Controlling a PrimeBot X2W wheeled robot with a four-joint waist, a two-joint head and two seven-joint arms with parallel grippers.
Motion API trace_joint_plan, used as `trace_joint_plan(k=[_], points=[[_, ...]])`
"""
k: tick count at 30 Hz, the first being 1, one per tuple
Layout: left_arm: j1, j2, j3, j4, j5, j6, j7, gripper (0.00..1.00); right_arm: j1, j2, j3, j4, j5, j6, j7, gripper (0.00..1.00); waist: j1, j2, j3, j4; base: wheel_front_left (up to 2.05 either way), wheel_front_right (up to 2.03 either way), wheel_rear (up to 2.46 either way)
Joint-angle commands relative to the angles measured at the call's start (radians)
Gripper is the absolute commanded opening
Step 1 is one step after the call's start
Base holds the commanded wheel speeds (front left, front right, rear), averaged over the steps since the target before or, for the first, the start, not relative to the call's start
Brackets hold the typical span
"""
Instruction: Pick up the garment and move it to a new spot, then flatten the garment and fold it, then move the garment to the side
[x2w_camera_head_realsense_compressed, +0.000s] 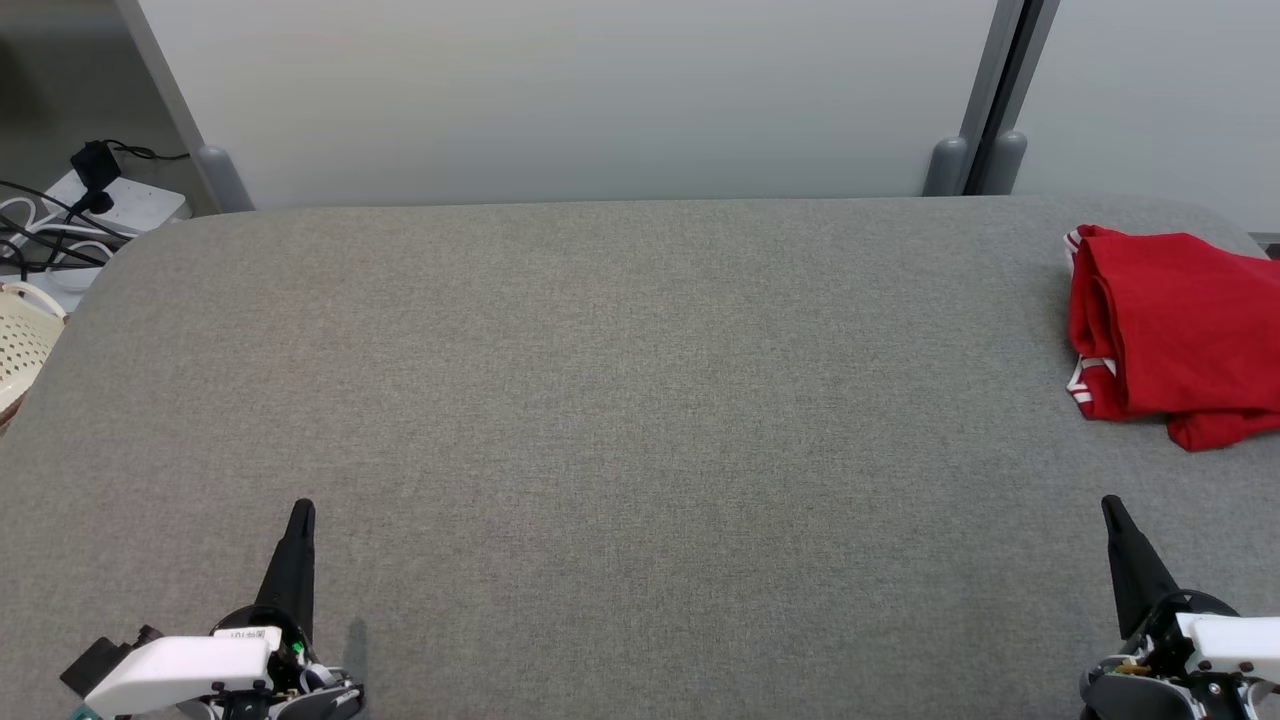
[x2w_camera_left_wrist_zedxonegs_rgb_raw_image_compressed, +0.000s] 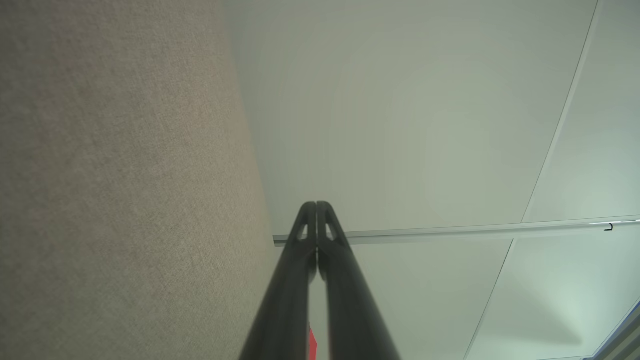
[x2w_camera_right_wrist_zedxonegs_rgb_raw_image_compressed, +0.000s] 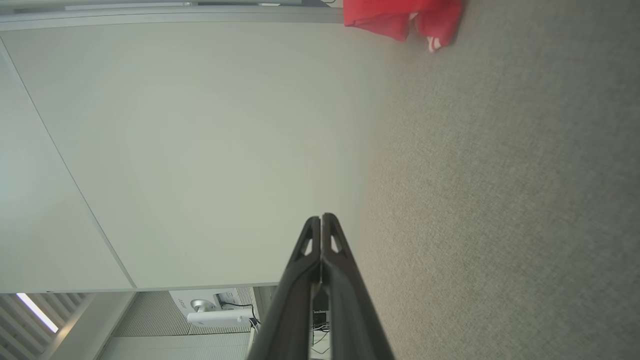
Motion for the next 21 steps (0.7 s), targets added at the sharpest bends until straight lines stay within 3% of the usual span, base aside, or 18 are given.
trace_joint_plan(k=[1, 21], points=[[-0.057, 0.016, 0.033, -0.023, -0.005, -0.008, 0.006, 0.00, -0.043, -0.012, 0.018, -0.026, -0.003, 0.001, 0.010, 0.00, 0.0000, -0.0001, 0.000, 0.000, 0.00, 0.00, 0.00], [-0.057, 0.016, 0.033, -0.023, -0.005, -0.008, 0.006, 0.00, -0.044, -0.010, 0.015, -0.025, -0.006, 0.001, 0.012, 0.00, 0.0000, -0.0001, 0.000, 0.000, 0.00, 0.00, 0.00]])
